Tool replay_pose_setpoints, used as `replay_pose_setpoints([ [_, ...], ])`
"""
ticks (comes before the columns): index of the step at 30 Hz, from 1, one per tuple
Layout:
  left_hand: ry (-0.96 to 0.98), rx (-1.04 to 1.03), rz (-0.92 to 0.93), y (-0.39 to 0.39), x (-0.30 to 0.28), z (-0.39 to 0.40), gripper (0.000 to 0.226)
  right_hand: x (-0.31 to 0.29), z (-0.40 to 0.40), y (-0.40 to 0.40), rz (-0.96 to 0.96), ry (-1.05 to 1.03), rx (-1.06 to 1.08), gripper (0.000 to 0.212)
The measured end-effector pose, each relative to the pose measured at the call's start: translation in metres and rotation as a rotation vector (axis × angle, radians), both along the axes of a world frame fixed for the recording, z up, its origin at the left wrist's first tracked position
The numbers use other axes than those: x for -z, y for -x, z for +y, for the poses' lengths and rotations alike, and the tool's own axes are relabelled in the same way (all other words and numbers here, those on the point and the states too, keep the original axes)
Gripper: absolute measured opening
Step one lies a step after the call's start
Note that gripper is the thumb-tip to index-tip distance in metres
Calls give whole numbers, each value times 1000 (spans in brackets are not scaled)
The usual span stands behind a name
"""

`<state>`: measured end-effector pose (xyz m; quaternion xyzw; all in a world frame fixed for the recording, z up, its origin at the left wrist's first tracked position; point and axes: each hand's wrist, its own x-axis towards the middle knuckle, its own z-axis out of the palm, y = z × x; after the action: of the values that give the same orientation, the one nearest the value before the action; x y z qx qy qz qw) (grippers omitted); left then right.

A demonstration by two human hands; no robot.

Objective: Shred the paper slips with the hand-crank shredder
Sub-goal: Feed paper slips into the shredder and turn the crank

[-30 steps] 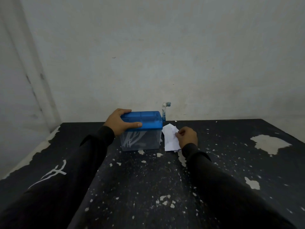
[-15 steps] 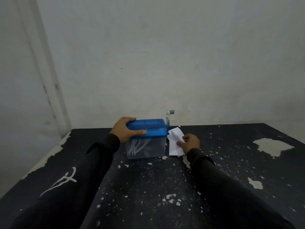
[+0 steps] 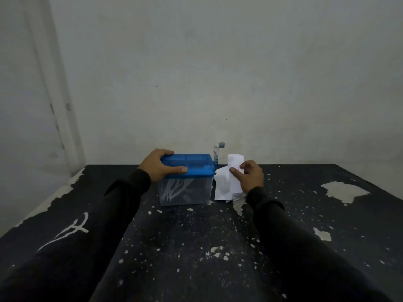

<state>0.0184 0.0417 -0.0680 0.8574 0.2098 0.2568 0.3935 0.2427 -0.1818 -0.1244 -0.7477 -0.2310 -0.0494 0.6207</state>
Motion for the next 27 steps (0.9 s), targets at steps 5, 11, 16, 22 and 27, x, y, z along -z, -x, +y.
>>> replay_pose_setpoints([
  [5,-27,25,23,1,-5,-1,121,-52,-10,16,11,-303,-99,38],
  [11,-119,40,140,5,-17,-8,111,-93,3,32,-137,-270,-194,19],
  [16,-164,52,-53,5,-30,-23,64,-98,35,46,-144,-187,-340,6],
  [22,30,152,-259,-1,-51,-40,16,-107,62,72,-69,-21,-548,28],
  [27,75,2,-311,-3,-48,-29,21,-108,63,76,-266,82,-510,43],
])
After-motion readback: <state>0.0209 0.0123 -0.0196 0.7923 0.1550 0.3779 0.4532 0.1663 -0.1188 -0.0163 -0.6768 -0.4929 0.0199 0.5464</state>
